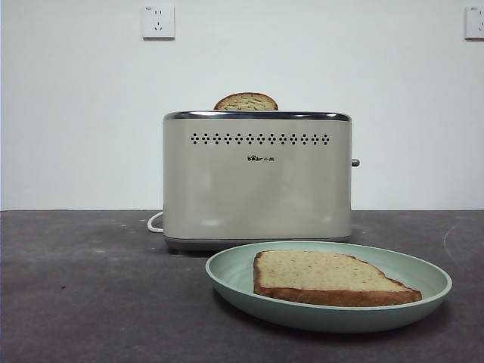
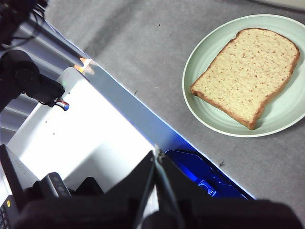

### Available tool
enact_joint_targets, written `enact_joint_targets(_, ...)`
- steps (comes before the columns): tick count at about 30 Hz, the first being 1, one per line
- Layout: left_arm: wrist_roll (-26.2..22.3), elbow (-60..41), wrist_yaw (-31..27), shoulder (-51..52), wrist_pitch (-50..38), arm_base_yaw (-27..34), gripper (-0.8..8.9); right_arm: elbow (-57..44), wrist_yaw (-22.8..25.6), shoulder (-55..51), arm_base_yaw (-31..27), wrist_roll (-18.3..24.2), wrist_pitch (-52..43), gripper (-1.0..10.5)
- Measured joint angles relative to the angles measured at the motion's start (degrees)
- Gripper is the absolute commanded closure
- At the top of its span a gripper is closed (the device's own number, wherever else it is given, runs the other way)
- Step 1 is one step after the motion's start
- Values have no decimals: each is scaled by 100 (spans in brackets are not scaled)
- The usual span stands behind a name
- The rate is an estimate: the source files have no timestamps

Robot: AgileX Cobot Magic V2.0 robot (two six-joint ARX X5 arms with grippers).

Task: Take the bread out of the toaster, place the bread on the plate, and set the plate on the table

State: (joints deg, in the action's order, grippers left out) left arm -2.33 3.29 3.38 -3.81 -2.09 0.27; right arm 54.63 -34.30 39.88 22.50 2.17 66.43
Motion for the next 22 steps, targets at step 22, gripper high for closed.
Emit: enact_joint_targets(22, 752, -240, -22, 354, 1257, 0, 818, 0, 0, 0, 0, 0, 0, 944)
